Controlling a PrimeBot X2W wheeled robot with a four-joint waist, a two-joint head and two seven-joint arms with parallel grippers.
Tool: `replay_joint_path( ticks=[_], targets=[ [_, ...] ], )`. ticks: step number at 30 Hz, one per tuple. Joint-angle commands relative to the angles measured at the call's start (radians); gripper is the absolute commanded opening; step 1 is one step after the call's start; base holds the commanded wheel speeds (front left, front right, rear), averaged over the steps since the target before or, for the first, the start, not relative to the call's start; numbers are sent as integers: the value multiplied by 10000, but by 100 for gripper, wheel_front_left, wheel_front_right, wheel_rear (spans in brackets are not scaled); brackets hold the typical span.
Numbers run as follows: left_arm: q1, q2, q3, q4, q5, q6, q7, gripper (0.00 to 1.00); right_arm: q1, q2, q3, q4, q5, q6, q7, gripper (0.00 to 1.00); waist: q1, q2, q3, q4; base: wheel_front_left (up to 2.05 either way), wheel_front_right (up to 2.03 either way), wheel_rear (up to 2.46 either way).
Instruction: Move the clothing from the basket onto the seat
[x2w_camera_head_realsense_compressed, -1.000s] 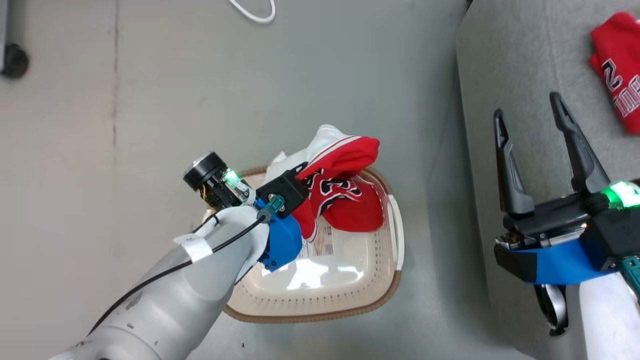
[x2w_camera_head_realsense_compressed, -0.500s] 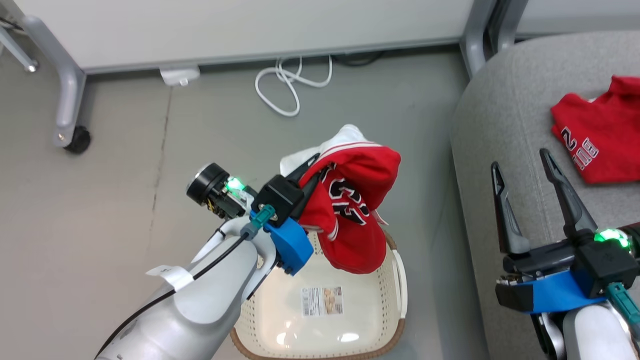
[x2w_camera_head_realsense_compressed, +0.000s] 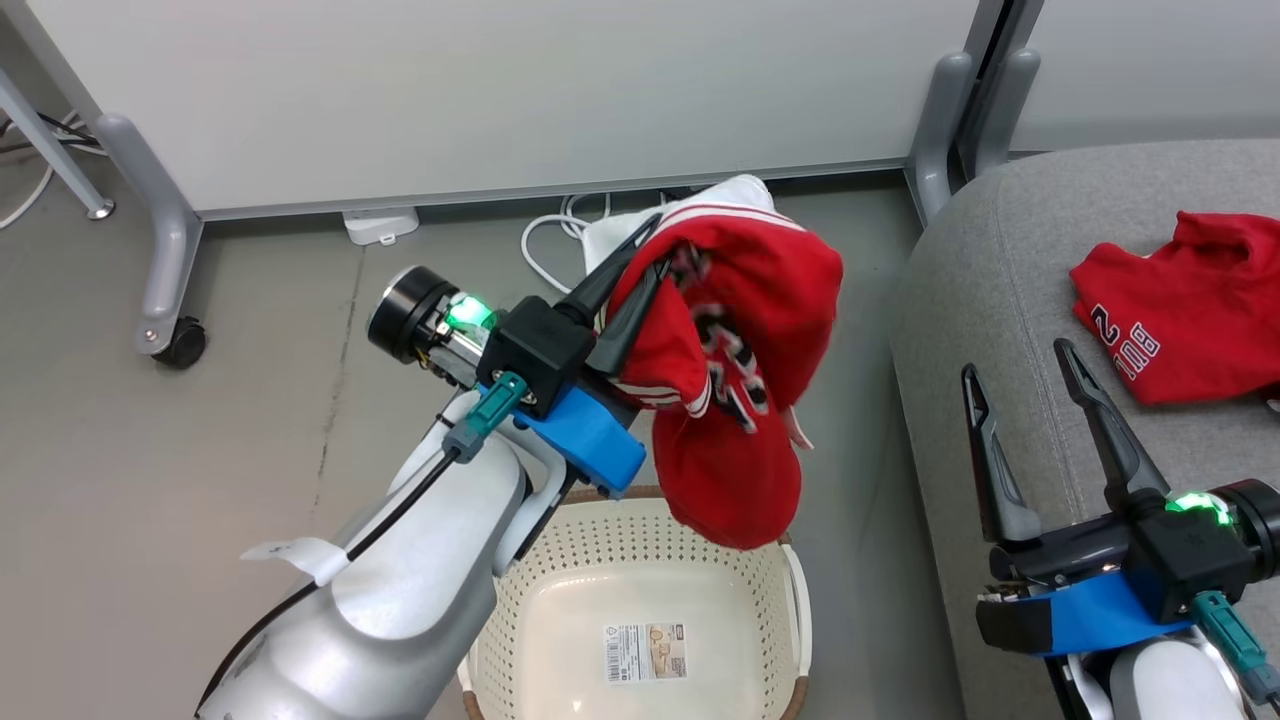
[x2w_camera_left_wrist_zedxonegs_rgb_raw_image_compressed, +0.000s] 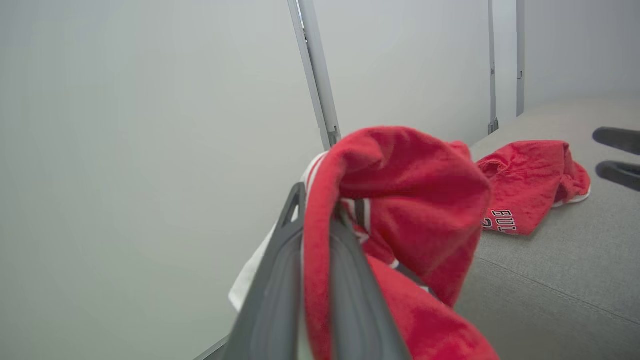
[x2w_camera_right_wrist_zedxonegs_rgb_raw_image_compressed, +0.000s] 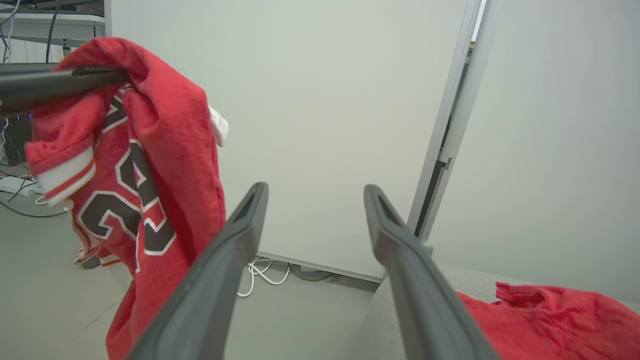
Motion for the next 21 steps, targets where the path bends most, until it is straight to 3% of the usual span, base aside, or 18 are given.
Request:
replay_joint_path(
  ticks=[1, 21],
  targets=[
    [-29, -8, 110, -190, 73, -50, -50, 0, 138, 45, 30, 29, 76, 1, -4, 100, 1, -1, -41, 2, 0, 0, 0],
    [-552, -244, 202, -1287, 350, -135, -50, 0, 288, 107, 683, -210, 454, 1, -4, 100, 1, -1, -164, 62, 0, 0, 0]
  ],
)
